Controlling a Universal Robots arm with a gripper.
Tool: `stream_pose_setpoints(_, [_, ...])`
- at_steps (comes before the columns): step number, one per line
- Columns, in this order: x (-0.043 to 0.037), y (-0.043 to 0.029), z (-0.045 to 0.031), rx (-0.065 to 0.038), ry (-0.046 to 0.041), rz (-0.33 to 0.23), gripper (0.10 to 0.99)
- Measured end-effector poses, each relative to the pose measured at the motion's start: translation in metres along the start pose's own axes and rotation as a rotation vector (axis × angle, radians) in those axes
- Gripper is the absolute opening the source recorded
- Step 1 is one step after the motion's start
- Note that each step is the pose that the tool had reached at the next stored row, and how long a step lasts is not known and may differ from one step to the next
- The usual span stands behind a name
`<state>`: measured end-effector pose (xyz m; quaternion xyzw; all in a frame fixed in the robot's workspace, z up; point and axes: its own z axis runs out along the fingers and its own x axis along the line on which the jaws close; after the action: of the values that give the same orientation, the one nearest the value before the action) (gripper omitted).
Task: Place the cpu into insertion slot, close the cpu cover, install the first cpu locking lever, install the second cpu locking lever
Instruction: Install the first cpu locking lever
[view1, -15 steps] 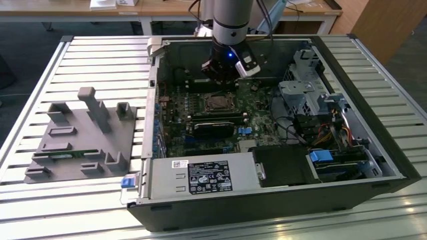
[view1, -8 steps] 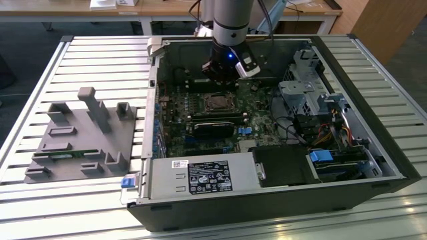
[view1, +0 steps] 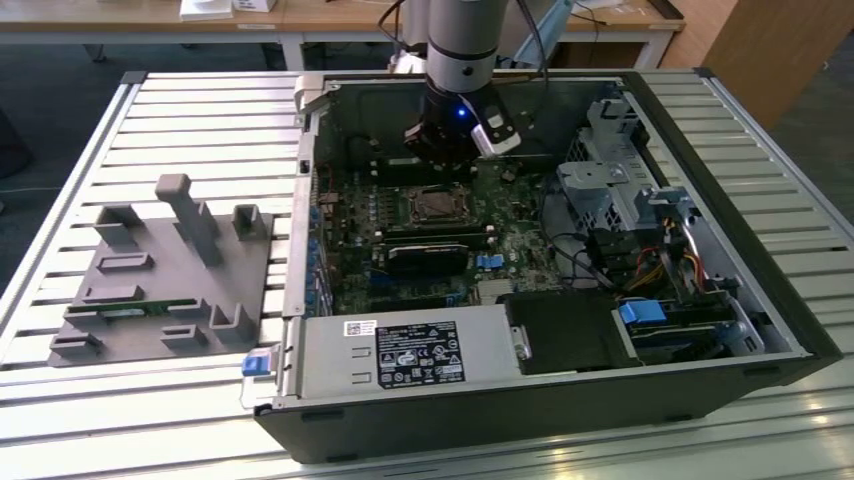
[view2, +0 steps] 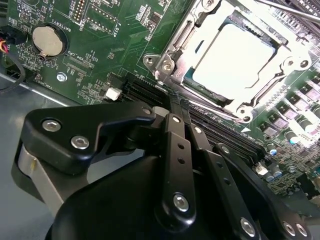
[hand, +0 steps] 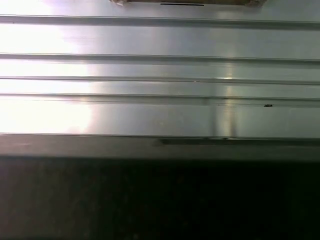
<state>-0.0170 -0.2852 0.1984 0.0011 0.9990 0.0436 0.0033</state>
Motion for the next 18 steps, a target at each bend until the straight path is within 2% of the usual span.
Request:
stream_pose_setpoints(5, [0.0000, 0.0003, -0.0022, 0.000, -0.0002, 0.000, 0.106])
stream_pose_setpoints(14, [0.0000, 0.0002, -0.0005, 0.022, 0.0001, 0.000, 0.106])
stream_pose_setpoints(18, [-0.0002, 0.0005, 0.0004, 0.025, -0.0006, 0.000, 0.106])
